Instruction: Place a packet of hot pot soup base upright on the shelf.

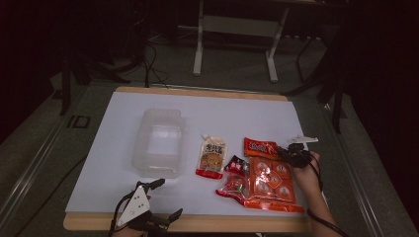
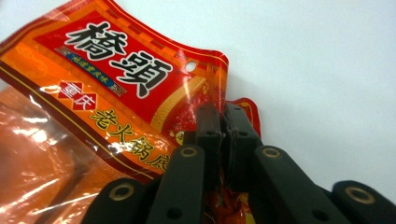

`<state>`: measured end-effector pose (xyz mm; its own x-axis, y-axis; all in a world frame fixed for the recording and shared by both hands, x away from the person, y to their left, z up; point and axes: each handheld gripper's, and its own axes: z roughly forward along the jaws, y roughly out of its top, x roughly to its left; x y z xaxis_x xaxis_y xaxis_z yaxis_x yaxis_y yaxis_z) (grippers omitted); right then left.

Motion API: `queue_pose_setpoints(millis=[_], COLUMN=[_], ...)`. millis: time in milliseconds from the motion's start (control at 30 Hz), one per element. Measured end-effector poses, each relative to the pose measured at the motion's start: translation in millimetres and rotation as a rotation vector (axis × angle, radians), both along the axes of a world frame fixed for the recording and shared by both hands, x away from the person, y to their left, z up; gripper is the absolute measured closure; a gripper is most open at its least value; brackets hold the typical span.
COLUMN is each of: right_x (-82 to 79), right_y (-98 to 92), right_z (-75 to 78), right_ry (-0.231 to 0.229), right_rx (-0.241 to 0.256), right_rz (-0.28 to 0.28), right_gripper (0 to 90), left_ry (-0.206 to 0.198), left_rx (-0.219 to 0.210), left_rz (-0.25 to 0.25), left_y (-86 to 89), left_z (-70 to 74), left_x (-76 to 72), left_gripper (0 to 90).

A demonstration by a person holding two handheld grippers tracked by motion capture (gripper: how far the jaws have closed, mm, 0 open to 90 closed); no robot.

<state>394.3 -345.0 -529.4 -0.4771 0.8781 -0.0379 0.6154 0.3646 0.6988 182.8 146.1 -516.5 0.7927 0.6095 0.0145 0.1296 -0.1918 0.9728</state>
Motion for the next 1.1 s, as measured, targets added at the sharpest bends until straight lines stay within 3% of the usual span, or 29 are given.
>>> queue_pose_setpoints(millis=[67, 200, 500, 533, 767, 1100], right_x=[0.2, 1.4, -4.5, -7.6, -17.0, -33.4], right_y=[-0.3, -6.7, -8.7, -9.0, -6.6, -6.5], right_z=[1.1, 11.5, 25.6, 33.9, 55.0, 77.6], right_ry=[0.004, 0.006, -0.042, -0.067, -0.121, -0.191], right_rx=[0.005, 0.064, 0.077, 0.088, 0.098, 0.119], right_rz=[-0.002, -0.023, -0.023, -0.021, -0.001, 0.026], right_gripper=[87.4, 88.7, 89.0, 89.0, 89.0, 89.0], left_ry=[0.0, 0.006, 0.008, 0.008, 0.014, 0.031], left_rx=[-0.001, -0.004, -0.006, -0.006, -0.009, -0.002], left_rz=[0.0, 0.003, 0.004, 0.004, 0.005, 0.027], left_y=[0.1, 0.3, 0.0, 0.0, -0.6, -1.0], left_z=[0.0, -0.5, -0.5, -0.4, -0.7, -0.4], left_x=[0.2, 1.3, 1.5, 1.2, 1.6, 3.3], left_gripper=[0.2, 0.2, 0.2, 0.2, 0.2, 0.2])
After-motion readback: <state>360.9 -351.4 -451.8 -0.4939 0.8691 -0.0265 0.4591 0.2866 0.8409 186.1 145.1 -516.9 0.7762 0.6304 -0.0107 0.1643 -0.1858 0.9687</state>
